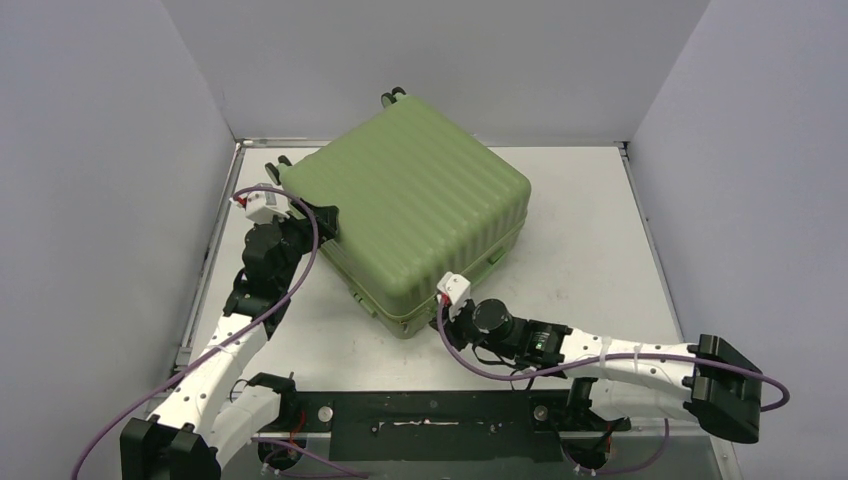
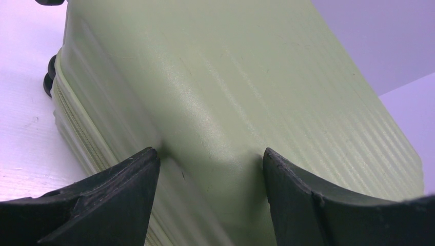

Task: Pack the luggage
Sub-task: Zip the luggage at the center of the board.

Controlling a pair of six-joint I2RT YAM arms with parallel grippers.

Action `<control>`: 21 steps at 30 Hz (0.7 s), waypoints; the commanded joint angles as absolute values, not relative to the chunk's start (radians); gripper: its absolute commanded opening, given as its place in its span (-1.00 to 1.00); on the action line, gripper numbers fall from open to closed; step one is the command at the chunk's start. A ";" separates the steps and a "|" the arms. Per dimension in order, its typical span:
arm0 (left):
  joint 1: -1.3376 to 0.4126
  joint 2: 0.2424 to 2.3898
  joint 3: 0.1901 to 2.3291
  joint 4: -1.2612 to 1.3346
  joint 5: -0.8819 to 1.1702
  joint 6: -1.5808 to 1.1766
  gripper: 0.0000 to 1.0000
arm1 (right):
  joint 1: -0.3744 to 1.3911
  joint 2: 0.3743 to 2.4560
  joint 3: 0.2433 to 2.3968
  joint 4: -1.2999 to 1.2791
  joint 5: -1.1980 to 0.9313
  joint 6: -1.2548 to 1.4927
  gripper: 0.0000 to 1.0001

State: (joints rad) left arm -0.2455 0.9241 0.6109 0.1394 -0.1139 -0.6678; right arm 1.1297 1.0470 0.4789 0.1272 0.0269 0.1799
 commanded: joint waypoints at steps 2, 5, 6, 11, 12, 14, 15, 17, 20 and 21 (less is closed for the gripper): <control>-0.255 1.001 0.569 -0.031 -0.020 -0.619 0.37 | 1.248 1.132 0.527 0.181 -0.068 0.206 -1.00; -0.255 1.006 0.570 -0.031 -0.017 -0.618 0.37 | 1.291 1.178 0.550 0.206 -0.074 0.200 -1.00; -0.255 1.007 0.570 -0.031 -0.016 -0.619 0.37 | 1.305 1.194 0.557 0.213 -0.077 0.199 -1.00; -0.255 1.009 0.570 -0.030 -0.014 -0.618 0.36 | 1.347 1.260 0.584 0.248 -0.097 0.198 -1.00; -0.255 1.010 0.571 -0.031 -0.015 -0.616 0.36 | 1.352 1.267 0.587 0.251 -0.098 0.197 -1.00; -0.255 1.006 0.572 -0.034 -0.018 -0.612 0.36 | 1.356 1.260 0.589 0.247 -0.091 0.197 -1.00; -0.255 1.003 0.571 -0.036 -0.020 -0.610 0.36 | 1.357 1.245 0.590 0.236 -0.074 0.197 -1.00; -0.256 0.994 0.569 -0.038 -0.029 -0.606 0.36 | 1.359 1.188 0.588 0.216 -0.061 0.191 -1.00; -0.256 0.982 0.568 -0.038 -0.038 -0.602 0.36 | 1.359 1.094 0.601 0.163 0.011 0.199 -1.00; -0.257 0.975 0.569 -0.039 -0.041 -0.599 0.36 | 1.359 1.063 0.610 0.140 0.043 0.202 -0.85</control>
